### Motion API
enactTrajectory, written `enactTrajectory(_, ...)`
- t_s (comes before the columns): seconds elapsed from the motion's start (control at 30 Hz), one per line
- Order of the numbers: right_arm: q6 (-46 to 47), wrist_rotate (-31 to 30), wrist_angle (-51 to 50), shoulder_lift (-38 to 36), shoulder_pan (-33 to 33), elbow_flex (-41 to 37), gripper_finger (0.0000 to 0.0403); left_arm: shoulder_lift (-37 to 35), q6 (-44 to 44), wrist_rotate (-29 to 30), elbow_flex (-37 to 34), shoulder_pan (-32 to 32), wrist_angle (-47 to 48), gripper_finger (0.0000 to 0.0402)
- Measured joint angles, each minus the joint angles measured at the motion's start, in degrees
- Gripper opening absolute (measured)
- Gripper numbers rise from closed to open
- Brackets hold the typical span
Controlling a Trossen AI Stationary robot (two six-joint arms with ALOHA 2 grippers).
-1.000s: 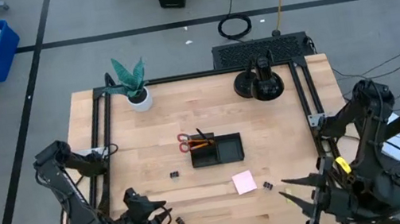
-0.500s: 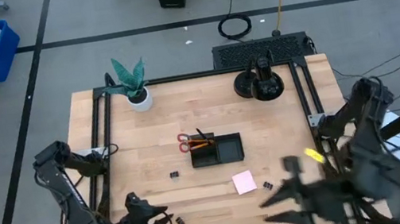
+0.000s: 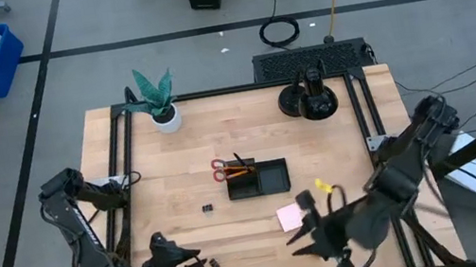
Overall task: Pick and place office supplies into organizer
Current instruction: Put the pink sticky notes into the desk organizer
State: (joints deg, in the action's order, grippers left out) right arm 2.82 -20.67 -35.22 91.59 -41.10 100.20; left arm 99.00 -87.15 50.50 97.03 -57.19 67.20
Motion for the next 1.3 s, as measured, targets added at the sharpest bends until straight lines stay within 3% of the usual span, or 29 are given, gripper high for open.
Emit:
enactTrajectory(0.23,0.56,4.94,-11.20,5.60,0.24,0.00,0.0093,0.00,0.00,0.33,0.00,-0.02,0.04,0.0124)
enactTrajectory(0.47,2.53,11.80,-15.05,9.55,1.68,0.00,0.0093,0.00,-0.02,0.55,0.00,0.00,0.07,0.0124)
enactTrajectory(0.93,6.52,14.86,-17.35,15.25,1.76,-0.65,0.0093,0.00,0.59,0.52,0.00,0.00,-0.10,0.0124)
enactTrajectory(1.3,8.68,14.91,-16.58,16.57,1.76,-8.01,0.0093,0.00,1.38,0.48,0.00,0.00,-0.38,0.0124)
